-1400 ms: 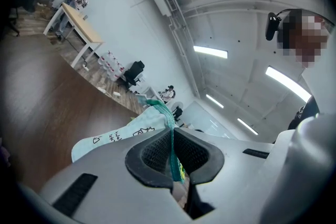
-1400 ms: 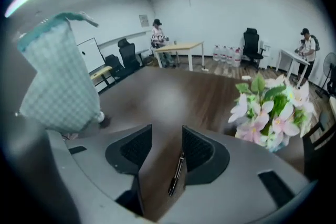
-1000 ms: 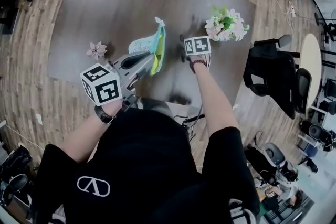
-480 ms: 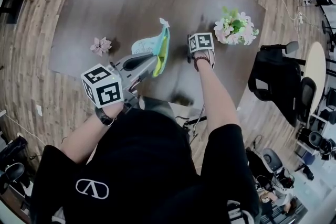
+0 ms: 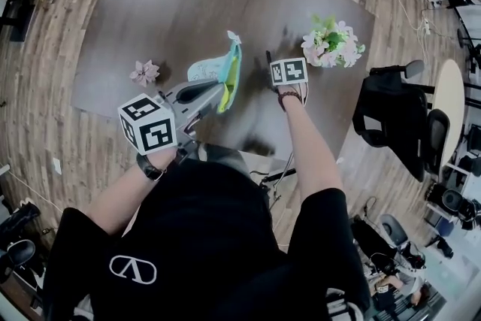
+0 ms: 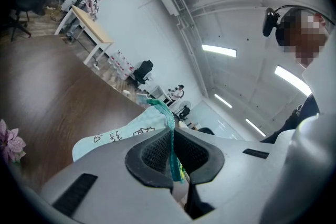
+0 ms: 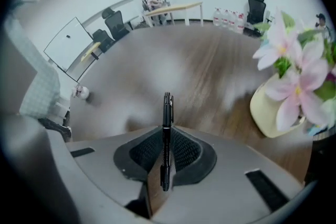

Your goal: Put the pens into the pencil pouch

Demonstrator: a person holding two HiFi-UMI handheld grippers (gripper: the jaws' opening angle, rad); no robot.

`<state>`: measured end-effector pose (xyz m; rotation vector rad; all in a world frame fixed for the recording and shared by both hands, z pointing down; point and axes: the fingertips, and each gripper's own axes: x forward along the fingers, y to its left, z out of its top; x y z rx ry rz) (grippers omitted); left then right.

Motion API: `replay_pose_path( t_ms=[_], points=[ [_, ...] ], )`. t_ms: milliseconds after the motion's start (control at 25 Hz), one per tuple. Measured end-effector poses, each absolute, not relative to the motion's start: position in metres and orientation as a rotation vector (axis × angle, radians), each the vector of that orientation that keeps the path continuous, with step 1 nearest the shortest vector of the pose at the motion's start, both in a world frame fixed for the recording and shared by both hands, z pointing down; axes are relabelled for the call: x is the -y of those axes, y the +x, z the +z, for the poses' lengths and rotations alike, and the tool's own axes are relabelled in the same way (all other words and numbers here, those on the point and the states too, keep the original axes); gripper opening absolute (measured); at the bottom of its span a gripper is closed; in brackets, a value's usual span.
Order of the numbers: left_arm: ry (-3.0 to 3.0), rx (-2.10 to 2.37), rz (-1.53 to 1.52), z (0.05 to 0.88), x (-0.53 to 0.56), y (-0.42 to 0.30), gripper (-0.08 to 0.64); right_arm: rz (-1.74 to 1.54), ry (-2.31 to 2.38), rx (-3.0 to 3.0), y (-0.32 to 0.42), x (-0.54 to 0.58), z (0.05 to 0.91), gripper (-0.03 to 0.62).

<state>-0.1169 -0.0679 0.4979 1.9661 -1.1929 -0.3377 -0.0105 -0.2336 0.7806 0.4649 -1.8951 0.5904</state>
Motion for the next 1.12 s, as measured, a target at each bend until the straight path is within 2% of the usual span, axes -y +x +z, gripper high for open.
replay_pose_path(
  t_ms=[280,720,920,1120],
  points=[
    [2.034,1.154,-0.324,0.476,0.073,-0.113,0.017,0.428,0.526,2.241,-0.027,0.236,0.641,0.043],
    [2.139,1.067,-0.312,0.447,0.098,-0.075,0.017,0.085,0.763,2.855,0.022,0.206,0.414,0.043],
    [2.181,1.031,-0.306,0.434,0.103,-0.06,0.017,-0.013,0.903,3.03,0.051,0.177,0.357,0.043],
    [2.224,1.003,-0.306,0.414,0.109,-0.051,0.017,-0.056,1.007,3.086,0.069,0.161,0.334,0.043]
  ],
)
